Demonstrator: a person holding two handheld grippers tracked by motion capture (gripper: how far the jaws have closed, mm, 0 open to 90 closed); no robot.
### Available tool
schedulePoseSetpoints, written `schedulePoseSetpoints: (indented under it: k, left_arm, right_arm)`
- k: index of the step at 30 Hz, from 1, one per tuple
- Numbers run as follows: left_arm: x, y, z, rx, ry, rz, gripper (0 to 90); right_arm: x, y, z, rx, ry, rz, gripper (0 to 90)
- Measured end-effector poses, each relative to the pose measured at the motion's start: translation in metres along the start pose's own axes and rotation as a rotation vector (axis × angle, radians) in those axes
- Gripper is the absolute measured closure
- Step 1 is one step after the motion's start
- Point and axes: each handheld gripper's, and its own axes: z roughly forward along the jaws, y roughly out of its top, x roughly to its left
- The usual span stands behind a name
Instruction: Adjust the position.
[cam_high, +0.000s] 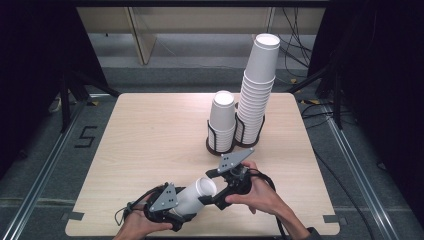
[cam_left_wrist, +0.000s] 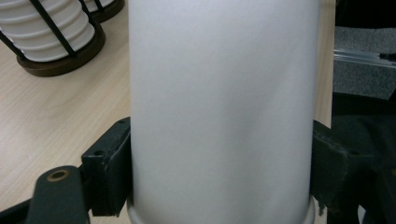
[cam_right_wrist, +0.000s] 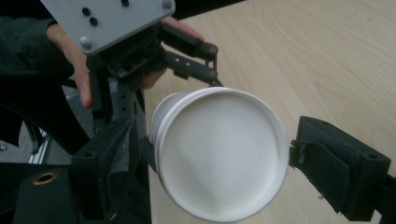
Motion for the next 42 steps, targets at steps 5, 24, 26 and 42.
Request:
schedulePoseSetpoints:
  k: [5, 24, 26, 42]
  left_arm:
    - [-0.002, 0.000, 0.002, 0.012, -0.011, 0.014, 19.9]
    - [-0.005, 0.000, 0.004, 0.022, -0.017, 0.053, 19.1]
    - [-0.005, 0.000, 0.004, 0.022, -0.011, 0.056, 18.1]
    - [-0.001, -0.002, 0.000, -0.176, -0.014, -0.017, 9.7]
  right_arm:
    - [0.003, -0.001, 0.009, 0.073, 0.013, -0.017, 15.8]
    - [0.003, -0.004, 0.024, 0.126, 0.049, 0.009, 23.1]
    - [0.001, -0.004, 0.023, 0.122, 0.054, 0.003, 23.7]
    - [-0.010, -0.002, 0.003, 0.017, 0.111, 0.073, 25.4]
